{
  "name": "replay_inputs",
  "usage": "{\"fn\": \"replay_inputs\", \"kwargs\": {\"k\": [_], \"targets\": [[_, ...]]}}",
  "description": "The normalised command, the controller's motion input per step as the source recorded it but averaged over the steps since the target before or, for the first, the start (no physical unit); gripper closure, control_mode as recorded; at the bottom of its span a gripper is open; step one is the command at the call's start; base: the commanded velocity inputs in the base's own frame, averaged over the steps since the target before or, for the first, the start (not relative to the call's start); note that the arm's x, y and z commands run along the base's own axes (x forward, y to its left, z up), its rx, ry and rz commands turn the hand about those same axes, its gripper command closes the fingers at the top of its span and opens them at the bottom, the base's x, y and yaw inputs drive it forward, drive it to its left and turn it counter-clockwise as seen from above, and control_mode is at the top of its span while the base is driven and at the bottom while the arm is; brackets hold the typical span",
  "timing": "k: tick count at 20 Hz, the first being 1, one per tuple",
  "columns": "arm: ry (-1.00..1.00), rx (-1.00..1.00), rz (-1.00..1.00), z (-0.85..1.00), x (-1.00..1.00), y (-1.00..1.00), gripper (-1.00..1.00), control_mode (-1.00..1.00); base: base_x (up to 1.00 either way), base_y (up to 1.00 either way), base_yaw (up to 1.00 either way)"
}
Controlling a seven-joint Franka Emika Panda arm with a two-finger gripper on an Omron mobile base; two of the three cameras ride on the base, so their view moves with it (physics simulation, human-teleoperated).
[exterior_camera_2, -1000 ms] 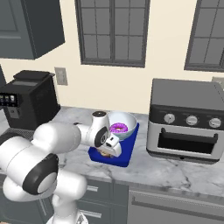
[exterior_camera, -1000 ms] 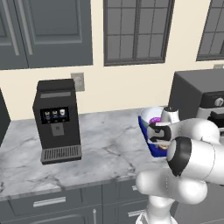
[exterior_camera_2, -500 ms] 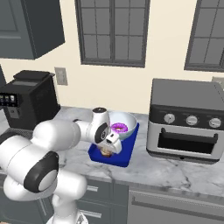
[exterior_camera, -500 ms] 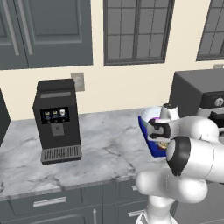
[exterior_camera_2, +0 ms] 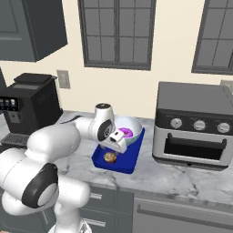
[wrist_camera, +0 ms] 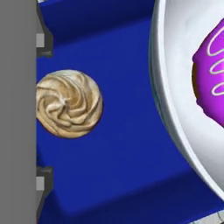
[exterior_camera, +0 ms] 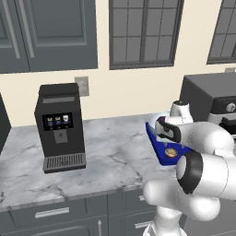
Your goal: Place the bowl with donut and the cupcake onto the tray.
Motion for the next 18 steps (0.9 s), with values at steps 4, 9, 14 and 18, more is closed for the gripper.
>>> {"fn": "replay_inputs", "kwargs": {"k": [4, 9, 14, 18], "targets": [[0.00, 0.00, -0.03, 0.53, -0.30, 0.33, -1.00, -1.00, 0.00, 0.00, 0.00], [-0.01, 0.05, 0.00, 0.66, -0.20, 0.33, -1.00, -1.00, 0.00, 0.00, 0.00], [-0.01, 0.02, 0.01, 0.36, -0.58, 0.29, -1.00, -1.00, 0.00, 0.00, 0.00], [-0.03, 0.00, 0.03, 0.33, -0.73, 0.36, -1.00, -1.00, 0.00, 0.00, 0.00]]}}
